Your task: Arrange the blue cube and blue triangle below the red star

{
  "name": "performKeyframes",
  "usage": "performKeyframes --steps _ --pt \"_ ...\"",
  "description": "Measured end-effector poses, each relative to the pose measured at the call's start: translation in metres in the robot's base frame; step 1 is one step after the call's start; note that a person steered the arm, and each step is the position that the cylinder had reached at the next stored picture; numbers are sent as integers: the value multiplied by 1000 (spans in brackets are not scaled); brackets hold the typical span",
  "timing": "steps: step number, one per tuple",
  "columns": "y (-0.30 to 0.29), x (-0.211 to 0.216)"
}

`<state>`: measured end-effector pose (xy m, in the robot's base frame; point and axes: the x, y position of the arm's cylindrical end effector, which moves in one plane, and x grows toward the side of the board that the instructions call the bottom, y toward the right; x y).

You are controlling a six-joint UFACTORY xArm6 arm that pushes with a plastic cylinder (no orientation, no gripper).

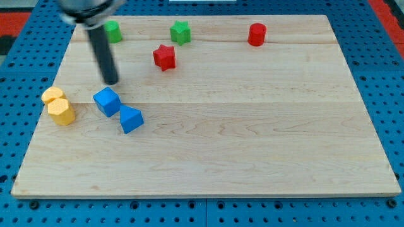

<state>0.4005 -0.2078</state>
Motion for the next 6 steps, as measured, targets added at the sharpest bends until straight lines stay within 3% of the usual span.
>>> performKeyframes --steps 1,2,3,4,6 --pt "-55 11" --pt "-39 27" --pt "24 31" --pt "27 60" --pt "35 74"
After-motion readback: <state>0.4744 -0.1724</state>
